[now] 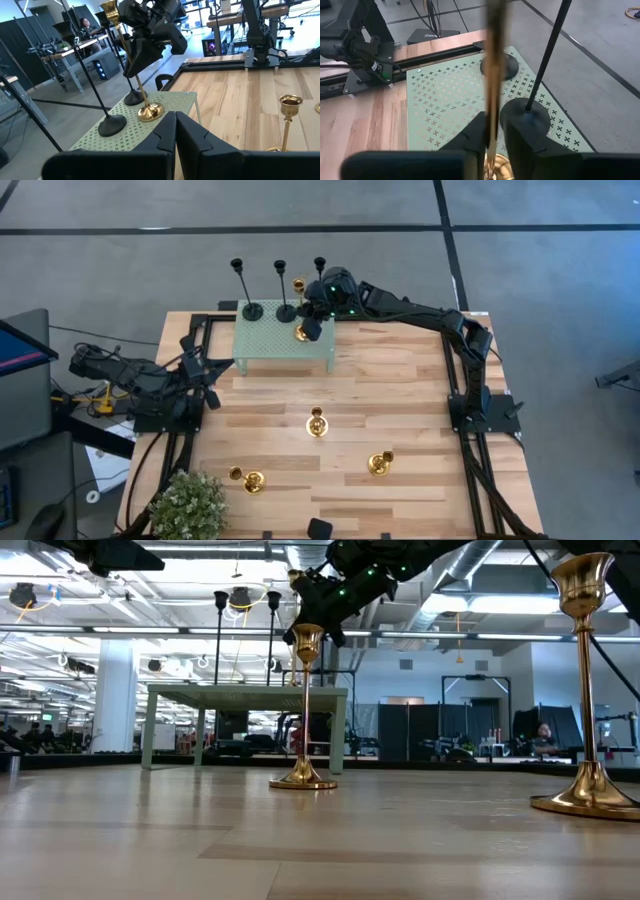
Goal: Pick & Place candle stick holders
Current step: Put the gold candle holder on the shelf
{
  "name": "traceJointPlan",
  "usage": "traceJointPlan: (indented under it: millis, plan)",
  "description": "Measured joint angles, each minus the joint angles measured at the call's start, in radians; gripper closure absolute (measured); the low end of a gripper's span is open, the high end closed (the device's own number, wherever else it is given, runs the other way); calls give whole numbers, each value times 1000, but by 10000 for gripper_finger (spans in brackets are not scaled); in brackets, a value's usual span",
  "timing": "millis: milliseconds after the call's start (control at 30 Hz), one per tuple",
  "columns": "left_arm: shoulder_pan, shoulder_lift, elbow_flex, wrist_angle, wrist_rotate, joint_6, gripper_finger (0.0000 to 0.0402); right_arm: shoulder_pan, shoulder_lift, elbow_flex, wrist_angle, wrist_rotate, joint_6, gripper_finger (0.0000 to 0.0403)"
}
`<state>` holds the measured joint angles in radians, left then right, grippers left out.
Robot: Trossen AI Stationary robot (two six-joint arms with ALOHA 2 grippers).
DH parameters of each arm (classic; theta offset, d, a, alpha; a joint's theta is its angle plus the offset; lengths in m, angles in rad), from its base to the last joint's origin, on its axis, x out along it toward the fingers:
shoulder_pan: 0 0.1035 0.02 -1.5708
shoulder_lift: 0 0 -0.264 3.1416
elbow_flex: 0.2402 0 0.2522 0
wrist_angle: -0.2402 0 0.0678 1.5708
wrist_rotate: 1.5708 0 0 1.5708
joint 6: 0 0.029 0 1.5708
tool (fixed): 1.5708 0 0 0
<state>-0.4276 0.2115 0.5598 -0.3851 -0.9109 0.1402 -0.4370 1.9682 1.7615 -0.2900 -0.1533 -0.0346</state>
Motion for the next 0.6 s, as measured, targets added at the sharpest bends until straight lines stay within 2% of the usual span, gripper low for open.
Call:
traceJointPlan:
  millis: [300, 400, 467, 600]
  plan:
    - [0, 0, 0, 0, 0, 0, 392, 6, -5, 7, -36, -2, -18, 258]
    - [0, 0, 0, 0, 0, 0, 392, 17, -14, 52, -147, -3, -49, 228]
    - [0, 0, 0, 0, 0, 0, 392, 20, -39, 90, -286, -2, -67, 214]
    - [0, 0, 0, 0, -1, 0, 392, 38, -90, 148, -483, -3, -70, 204]
